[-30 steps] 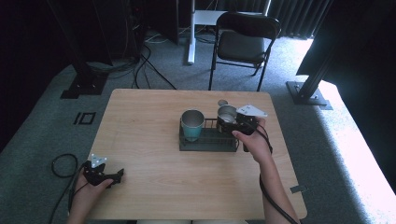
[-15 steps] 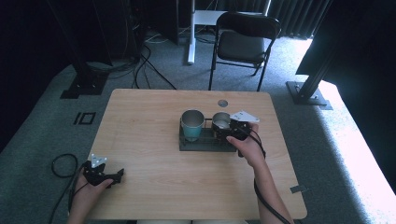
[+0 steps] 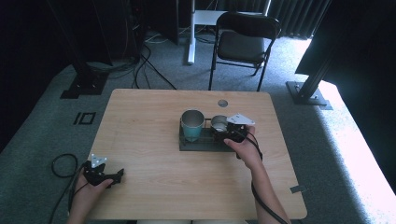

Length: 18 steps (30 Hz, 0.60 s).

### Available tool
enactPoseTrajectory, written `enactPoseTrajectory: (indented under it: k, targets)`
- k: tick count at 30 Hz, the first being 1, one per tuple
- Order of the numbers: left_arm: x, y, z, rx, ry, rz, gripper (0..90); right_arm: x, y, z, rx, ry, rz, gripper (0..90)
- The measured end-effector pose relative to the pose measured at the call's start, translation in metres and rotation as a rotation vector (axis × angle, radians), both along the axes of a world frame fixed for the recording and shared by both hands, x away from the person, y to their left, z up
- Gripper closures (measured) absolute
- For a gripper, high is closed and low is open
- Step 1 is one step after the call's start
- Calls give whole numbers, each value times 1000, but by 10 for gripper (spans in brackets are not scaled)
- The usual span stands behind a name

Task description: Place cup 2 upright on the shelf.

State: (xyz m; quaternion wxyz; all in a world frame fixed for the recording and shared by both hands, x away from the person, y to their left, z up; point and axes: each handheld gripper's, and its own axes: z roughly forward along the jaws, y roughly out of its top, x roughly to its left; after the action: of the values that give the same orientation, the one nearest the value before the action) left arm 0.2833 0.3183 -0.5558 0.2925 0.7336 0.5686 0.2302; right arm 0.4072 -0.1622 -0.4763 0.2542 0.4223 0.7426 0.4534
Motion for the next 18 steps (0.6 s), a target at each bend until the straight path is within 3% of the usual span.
enactPoseTrajectory:
  k: [8,12,18]
  targets:
    - [0,0,0,0,0,0,24,0,-1,-2,14,-7,2,132]
    - [0,0,0,0,0,0,25,1,-4,1,19,18,18,124]
    - [0,0,0,0,0,0,24,-3,-7,7,64,14,19,116]
